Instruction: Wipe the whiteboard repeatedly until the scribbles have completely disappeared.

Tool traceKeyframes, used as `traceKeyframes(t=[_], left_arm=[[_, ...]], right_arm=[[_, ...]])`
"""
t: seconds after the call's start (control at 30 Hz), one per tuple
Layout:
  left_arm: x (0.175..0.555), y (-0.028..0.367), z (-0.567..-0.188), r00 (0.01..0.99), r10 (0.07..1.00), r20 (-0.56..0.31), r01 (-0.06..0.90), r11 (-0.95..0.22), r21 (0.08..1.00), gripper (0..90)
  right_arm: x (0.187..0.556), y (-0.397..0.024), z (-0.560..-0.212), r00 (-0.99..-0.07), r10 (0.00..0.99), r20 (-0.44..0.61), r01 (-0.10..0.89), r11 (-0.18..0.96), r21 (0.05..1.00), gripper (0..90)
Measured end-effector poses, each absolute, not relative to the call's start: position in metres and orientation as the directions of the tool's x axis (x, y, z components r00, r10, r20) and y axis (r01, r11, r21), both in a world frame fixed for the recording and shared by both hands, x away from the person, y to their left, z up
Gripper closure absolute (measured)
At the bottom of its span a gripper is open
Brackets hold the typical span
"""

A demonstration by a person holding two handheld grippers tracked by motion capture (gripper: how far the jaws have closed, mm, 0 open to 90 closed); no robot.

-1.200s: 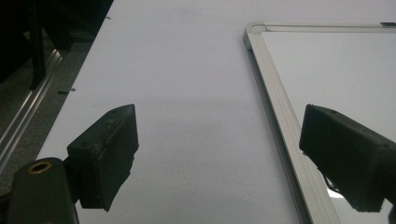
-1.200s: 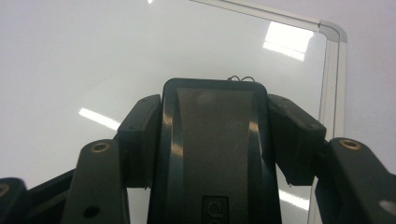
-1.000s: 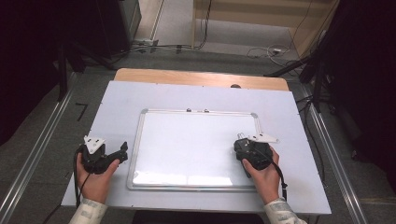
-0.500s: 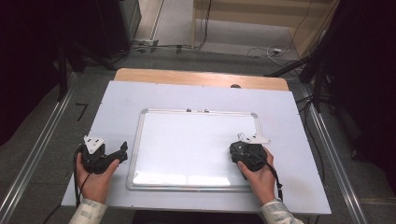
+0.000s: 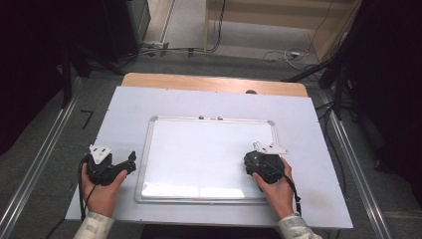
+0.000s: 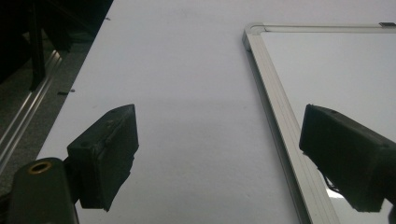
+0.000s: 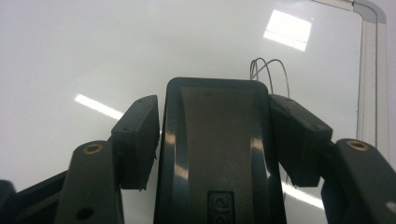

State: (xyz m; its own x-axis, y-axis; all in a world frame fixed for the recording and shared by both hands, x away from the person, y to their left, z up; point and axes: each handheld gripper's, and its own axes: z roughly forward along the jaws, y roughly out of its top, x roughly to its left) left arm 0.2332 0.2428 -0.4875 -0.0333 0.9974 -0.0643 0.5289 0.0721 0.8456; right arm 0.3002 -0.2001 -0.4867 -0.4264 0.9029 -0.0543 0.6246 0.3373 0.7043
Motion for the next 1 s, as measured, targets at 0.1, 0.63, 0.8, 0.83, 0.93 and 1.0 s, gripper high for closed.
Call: traceKeyframes(t=[0.1,0.63,0.8,0.83,0.93,1.0], left_arm=[[0.233,0.243,-0.487,-0.034,0.997,-0.066,0.528,0.073,0.846,12.5],[0.233,0.243,-0.487,-0.033,0.997,-0.065,0.527,0.072,0.847,12.5],[0.233,0.243,-0.487,-0.031,0.997,-0.065,0.526,0.071,0.848,12.5],[0.233,0.243,-0.487,-0.032,0.997,-0.065,0.526,0.072,0.847,12.4],[0.233,0.243,-0.487,-0.032,0.998,-0.063,0.528,0.07,0.847,12.5],[0.233,0.243,-0.487,-0.032,0.998,-0.063,0.528,0.07,0.846,12.5]], right_arm=[[0.3,-0.2,-0.487,-0.424,0.904,-0.059,0.625,0.339,0.703,35.9],[0.304,-0.204,-0.488,-0.44,0.897,-0.037,0.621,0.334,0.709,39.1],[0.309,-0.206,-0.488,-0.437,0.898,-0.042,0.62,0.335,0.71,39.2],[0.31,-0.206,-0.488,-0.437,0.899,-0.043,0.619,0.335,0.71,39.2],[0.315,-0.209,-0.488,-0.422,0.906,-0.042,0.623,0.323,0.713,39.2],[0.318,-0.211,-0.488,-0.414,0.909,-0.043,0.625,0.318,0.712,39.2]])
